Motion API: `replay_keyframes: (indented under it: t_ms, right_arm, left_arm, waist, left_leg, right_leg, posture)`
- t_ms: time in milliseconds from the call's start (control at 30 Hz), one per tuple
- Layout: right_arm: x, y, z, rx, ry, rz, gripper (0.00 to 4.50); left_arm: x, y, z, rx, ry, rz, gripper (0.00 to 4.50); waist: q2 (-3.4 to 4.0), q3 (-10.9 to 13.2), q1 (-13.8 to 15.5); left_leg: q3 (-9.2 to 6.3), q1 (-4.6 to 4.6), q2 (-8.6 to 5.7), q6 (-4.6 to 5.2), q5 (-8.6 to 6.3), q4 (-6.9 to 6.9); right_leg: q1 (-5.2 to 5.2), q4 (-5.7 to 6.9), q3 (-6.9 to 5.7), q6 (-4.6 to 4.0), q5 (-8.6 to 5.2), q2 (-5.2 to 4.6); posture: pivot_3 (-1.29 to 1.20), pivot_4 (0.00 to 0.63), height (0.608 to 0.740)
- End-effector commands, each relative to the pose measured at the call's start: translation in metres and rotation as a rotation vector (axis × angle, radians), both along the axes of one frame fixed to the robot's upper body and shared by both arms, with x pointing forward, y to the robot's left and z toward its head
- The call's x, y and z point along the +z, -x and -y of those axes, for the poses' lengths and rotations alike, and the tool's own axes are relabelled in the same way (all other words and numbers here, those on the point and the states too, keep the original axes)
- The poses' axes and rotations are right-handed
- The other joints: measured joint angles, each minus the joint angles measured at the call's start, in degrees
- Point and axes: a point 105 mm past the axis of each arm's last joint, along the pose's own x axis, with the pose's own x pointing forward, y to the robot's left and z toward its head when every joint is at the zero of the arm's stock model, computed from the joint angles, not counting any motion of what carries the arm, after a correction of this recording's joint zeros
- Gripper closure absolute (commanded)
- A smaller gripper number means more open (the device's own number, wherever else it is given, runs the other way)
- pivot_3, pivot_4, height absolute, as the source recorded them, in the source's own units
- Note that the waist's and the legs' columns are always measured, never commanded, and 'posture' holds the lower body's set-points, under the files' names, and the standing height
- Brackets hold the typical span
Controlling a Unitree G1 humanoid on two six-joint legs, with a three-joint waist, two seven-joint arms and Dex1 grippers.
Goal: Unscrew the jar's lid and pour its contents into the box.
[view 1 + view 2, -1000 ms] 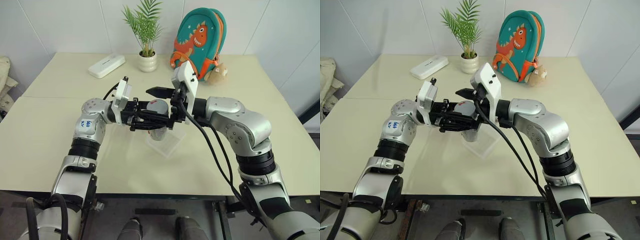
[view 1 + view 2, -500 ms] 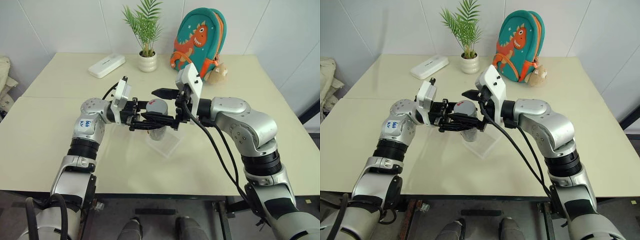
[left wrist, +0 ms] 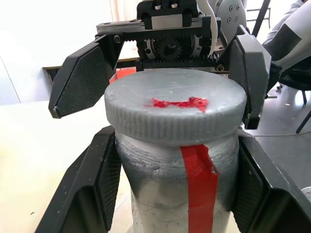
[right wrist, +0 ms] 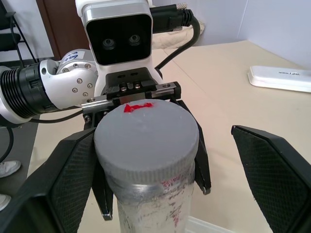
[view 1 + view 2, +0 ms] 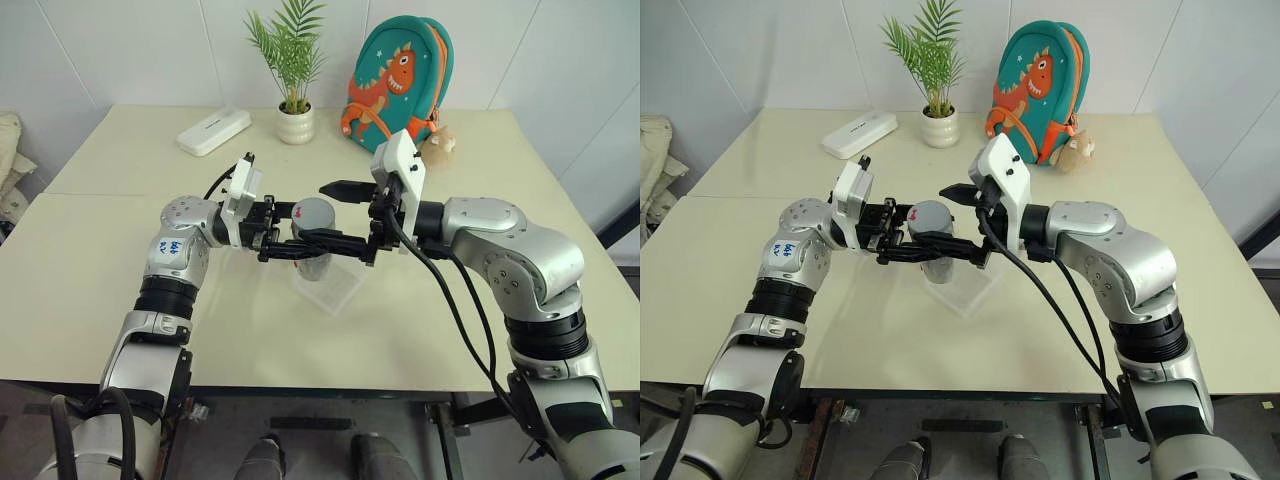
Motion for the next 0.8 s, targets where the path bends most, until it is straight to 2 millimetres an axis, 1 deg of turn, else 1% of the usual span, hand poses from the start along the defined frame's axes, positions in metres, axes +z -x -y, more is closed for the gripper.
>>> replay_keyframes:
  t_ms: [33,800]
  right_arm:
    - [0.014,0.001,0.011,-0.042,-0.030,0.054,0.01]
    - [0.014,0.004,0.028,-0.112,-0.003,0.053,0.01]
  left_arm:
    - [0.007,0.007,-0.002,-0.057,-0.007,0.049,1.94]
    - [0.007,0.006,-0.001,-0.052,-0.006,0.047,1.94]
  waist:
    - [0.00,0.0,0.0]
    - [0.00,0.0,0.0]
  left_leg:
    - [0.00,0.00,0.00,0.00,0.00,0.00]
    - [0.00,0.00,0.00,0.00,0.00,0.00]
  right_leg:
    - [0.00,0.00,0.00,0.00,0.00,0.00]
    - [0.00,0.00,0.00,0.00,0.00,0.00]
  posture:
    - [0.00,0.150,0.740]
    - [0.00,0.150,0.740]
